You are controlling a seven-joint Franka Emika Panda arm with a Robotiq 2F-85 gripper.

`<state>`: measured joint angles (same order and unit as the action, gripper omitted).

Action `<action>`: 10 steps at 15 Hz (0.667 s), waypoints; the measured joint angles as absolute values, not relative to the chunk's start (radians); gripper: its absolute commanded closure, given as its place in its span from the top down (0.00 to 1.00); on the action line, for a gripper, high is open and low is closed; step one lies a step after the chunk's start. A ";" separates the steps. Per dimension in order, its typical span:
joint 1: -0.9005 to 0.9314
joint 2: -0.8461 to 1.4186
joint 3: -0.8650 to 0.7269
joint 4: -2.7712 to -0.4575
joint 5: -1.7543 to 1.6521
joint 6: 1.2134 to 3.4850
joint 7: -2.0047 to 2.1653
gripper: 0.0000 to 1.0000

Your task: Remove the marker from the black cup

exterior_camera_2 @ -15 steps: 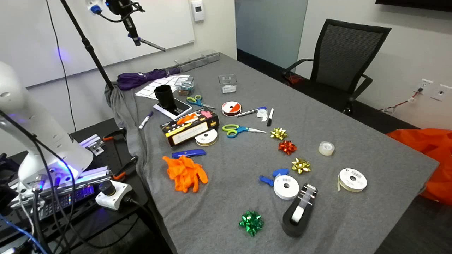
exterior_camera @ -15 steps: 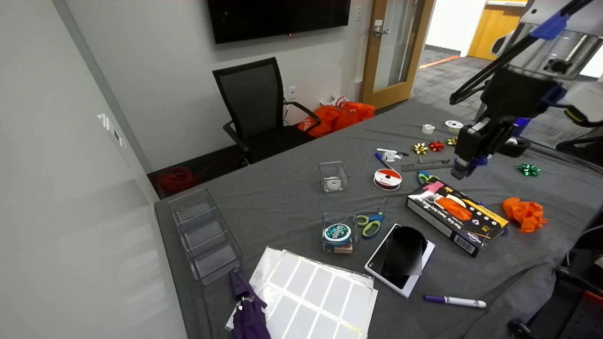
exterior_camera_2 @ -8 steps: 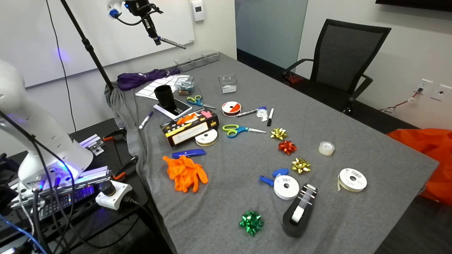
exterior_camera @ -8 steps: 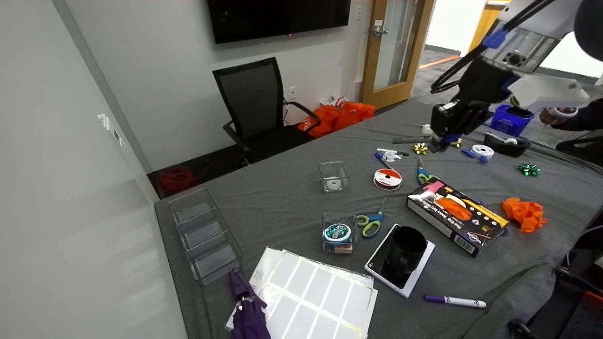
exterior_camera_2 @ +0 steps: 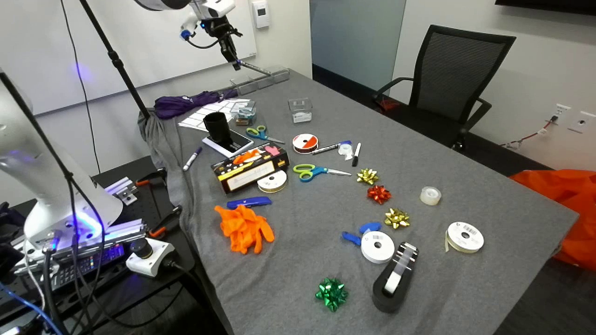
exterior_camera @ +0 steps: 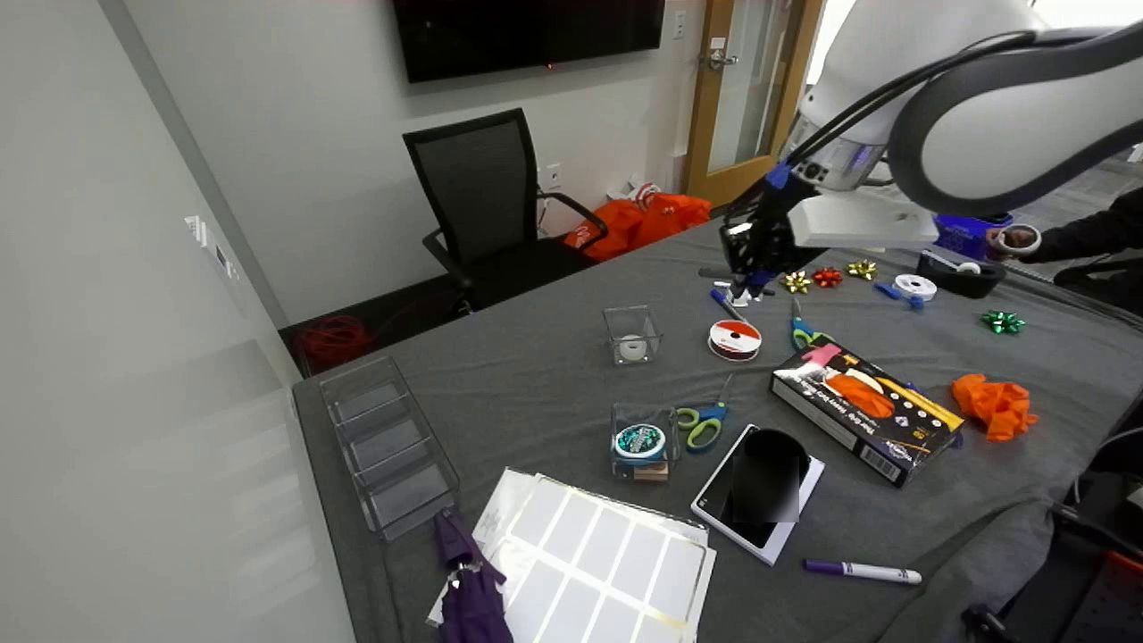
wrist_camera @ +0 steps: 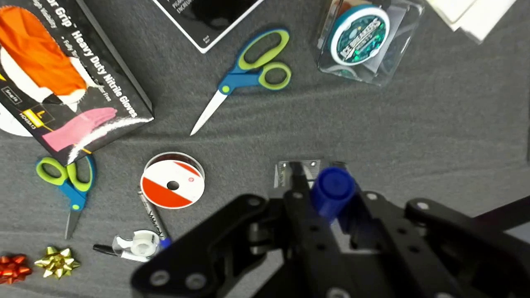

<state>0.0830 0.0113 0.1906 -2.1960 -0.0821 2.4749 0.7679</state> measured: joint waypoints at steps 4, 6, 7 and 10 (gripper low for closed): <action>0.100 0.172 0.135 -2.067 -0.220 2.480 0.930 0.05; 0.121 0.232 0.096 -2.018 -0.261 2.480 0.985 0.05; 0.132 0.258 0.078 -1.997 -0.276 2.479 1.008 0.05; 0.169 0.325 0.026 -1.942 -0.313 2.478 1.077 0.05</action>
<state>0.1687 0.3251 0.0260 -1.9424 -0.3134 2.4783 1.0771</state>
